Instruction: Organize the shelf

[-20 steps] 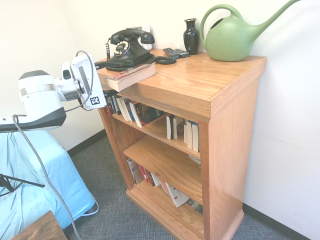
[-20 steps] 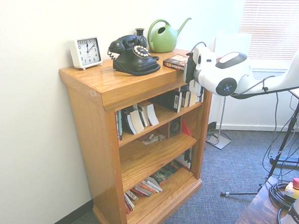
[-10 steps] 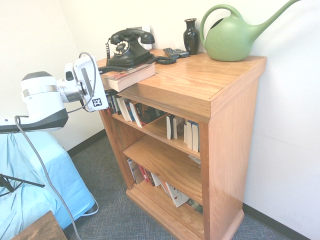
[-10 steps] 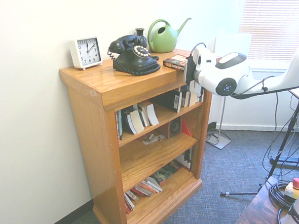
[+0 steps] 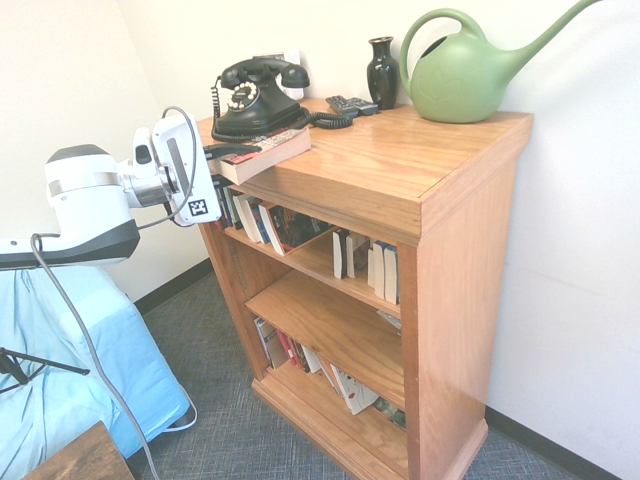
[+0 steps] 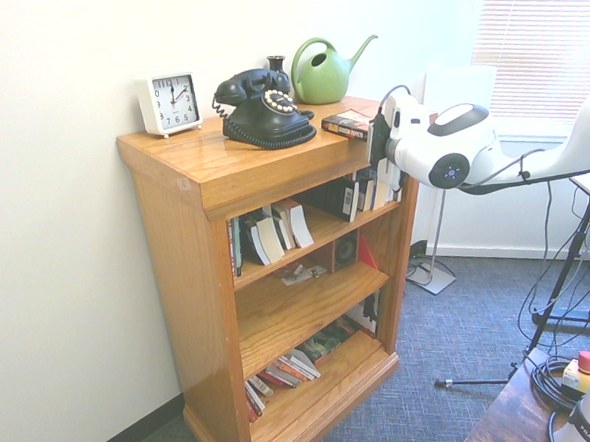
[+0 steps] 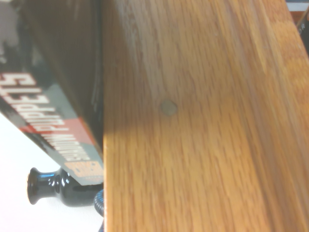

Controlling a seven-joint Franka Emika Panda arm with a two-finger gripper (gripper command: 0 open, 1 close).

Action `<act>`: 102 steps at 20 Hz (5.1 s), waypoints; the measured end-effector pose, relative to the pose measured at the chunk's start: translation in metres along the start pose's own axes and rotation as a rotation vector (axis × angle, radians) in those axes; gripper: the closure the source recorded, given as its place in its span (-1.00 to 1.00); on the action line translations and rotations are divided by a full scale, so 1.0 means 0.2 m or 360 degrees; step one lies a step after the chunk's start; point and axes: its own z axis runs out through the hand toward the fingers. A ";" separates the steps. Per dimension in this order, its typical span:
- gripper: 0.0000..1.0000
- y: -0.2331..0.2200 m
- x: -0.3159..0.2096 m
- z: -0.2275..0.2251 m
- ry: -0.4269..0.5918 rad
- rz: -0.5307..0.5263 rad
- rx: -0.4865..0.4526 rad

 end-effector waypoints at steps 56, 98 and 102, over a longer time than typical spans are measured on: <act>1.00 -0.75 -0.55 0.16 -0.0703 0.1436 0.0898; -1.00 -0.87 -0.76 0.41 -0.0695 0.1586 0.0993; -1.00 -0.81 -0.78 0.29 -0.0726 0.1581 0.1016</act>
